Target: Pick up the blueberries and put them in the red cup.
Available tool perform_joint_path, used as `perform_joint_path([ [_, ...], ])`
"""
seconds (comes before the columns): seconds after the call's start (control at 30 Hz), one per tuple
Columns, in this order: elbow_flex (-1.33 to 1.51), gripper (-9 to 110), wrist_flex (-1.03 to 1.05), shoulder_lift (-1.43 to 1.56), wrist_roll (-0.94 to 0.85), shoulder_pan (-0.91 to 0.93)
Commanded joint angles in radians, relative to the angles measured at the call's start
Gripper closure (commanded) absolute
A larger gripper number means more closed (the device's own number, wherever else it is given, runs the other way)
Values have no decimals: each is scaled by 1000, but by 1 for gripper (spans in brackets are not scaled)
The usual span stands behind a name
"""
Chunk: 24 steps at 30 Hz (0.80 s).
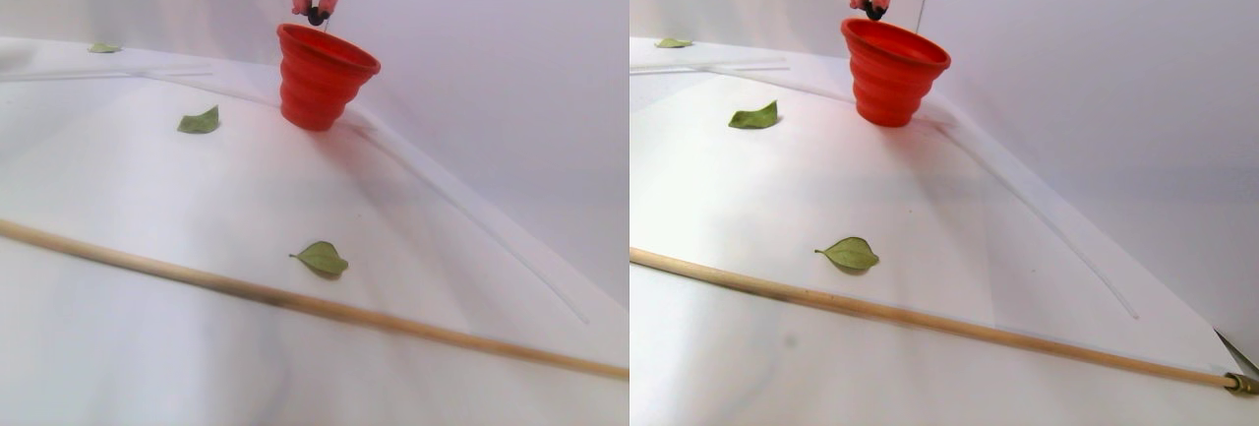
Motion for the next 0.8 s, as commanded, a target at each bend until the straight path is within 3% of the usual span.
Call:
perform_joint_path([
  [0.0, -97, 92, -14, 41, -9, 26],
  [0.77, -52, 86, -94, 43, 2, 69],
])
